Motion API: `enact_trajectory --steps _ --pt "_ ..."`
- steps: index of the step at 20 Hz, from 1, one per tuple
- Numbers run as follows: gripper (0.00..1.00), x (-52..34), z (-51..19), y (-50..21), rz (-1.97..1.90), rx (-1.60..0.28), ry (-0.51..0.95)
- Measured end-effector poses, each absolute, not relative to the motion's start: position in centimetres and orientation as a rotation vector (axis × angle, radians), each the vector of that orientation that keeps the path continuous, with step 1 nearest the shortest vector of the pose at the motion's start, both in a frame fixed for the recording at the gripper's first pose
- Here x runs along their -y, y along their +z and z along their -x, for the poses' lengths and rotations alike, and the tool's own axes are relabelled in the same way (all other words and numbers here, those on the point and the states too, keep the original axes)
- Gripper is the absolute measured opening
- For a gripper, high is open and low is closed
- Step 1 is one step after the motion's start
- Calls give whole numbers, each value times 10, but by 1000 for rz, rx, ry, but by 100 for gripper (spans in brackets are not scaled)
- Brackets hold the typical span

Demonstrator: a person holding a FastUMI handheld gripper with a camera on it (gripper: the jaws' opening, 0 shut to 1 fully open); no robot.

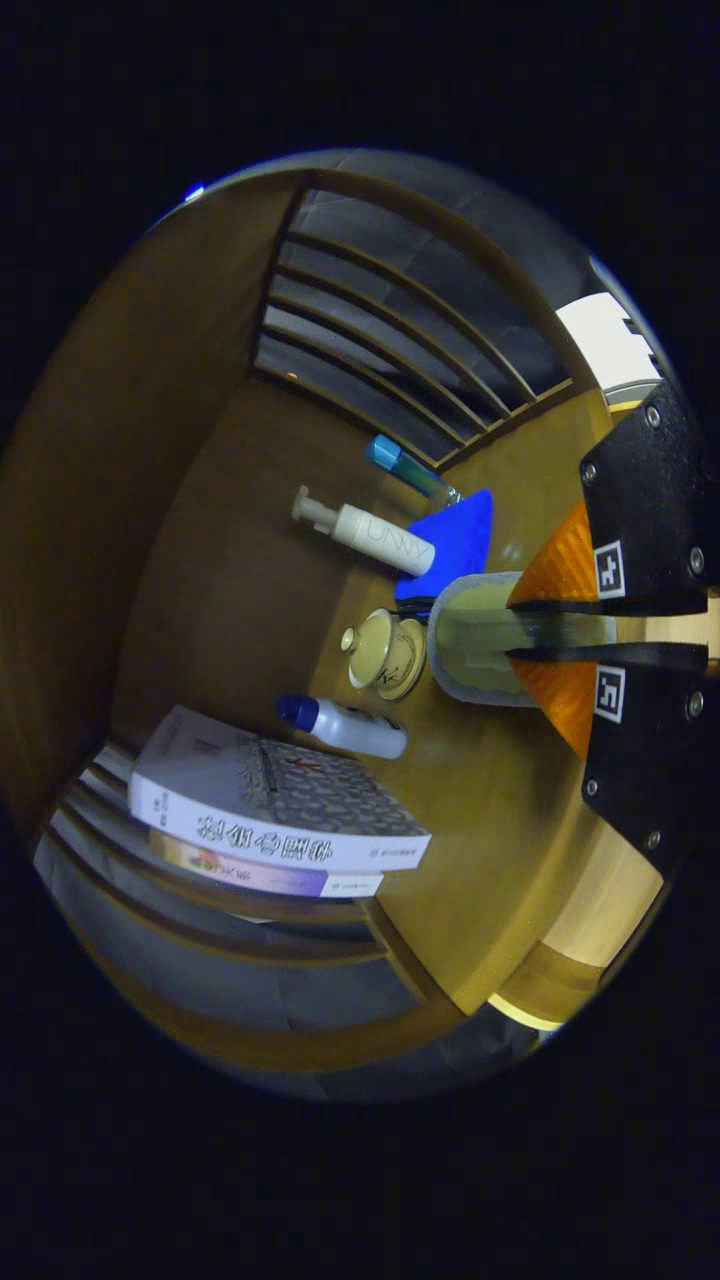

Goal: Pull open the drawer, take out the items inside it, and place them on the countertop above the cabinet.

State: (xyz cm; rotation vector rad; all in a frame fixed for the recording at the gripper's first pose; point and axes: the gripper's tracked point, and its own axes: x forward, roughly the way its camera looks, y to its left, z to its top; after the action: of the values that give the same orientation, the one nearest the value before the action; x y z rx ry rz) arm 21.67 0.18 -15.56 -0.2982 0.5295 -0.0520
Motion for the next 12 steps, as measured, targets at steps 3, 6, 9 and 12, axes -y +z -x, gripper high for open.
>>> enact_trajectory --steps 3,6,9,12 --pt "14 2 -234 -161 243 -540 -43" --pt "22 4 -244 -174 204 -577 -28" --pt "29 1 -246 -182 219 -594 -9" --pt "39 -11 -240 -170 237 -546 14"
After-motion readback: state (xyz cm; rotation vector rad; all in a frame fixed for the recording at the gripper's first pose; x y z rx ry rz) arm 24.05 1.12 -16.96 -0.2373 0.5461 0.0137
